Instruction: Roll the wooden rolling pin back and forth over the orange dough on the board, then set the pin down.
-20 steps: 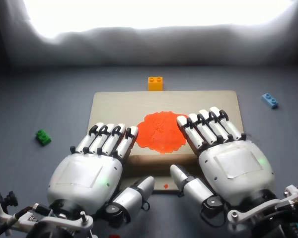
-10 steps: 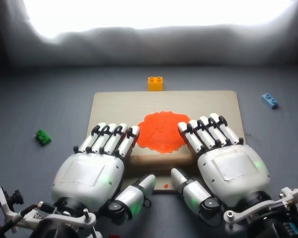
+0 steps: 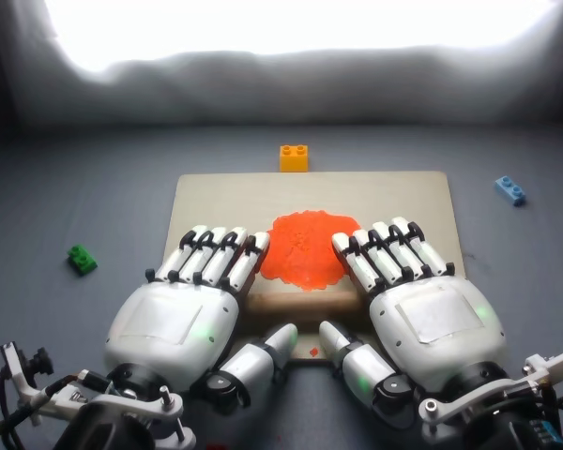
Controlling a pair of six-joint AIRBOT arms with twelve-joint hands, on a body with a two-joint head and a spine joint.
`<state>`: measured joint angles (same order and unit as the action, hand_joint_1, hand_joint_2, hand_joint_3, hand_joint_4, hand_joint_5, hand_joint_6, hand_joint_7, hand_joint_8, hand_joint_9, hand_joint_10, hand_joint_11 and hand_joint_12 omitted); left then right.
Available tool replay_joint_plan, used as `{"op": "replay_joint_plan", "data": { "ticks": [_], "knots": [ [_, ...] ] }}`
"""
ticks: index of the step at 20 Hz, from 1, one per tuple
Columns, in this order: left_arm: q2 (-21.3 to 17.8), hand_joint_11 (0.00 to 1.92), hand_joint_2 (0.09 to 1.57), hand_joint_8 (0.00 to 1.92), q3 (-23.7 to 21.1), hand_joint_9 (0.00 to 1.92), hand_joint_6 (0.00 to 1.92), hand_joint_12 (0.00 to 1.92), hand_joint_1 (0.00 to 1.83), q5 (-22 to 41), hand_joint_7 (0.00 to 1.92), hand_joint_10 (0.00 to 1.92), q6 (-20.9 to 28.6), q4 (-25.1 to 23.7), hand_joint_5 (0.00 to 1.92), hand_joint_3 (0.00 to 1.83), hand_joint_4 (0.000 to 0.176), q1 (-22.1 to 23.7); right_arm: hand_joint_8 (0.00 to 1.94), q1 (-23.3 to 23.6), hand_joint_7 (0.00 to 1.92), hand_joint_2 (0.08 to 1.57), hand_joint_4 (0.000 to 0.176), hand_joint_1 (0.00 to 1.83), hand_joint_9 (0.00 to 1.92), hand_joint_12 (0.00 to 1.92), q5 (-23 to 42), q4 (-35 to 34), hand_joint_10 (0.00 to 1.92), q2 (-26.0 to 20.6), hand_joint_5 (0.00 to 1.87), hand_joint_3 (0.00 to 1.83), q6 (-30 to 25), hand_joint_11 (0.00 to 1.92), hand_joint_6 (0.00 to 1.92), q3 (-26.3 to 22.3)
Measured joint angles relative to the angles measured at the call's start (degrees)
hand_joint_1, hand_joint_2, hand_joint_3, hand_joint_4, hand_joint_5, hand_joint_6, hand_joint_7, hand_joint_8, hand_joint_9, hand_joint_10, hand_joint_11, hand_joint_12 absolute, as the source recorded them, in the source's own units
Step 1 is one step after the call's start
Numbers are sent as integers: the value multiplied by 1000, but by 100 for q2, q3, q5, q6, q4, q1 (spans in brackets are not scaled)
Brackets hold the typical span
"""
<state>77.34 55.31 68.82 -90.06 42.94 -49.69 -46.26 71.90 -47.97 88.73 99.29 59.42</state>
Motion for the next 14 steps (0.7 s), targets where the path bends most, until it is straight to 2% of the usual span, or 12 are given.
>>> {"op": "replay_joint_plan", "data": {
  "ticks": [14],
  "knots": [
    [144, 0, 1415, 0, 350, 0, 0, 0, 0, -103, 0, 0, 144, -28, 0, 10, 0, 20, 3, 0, 82, 1436, 0, 0, 28, 0, -2, -28, 1, 70, 92, 13, -304, 0, 6, 122]
  ]
}}
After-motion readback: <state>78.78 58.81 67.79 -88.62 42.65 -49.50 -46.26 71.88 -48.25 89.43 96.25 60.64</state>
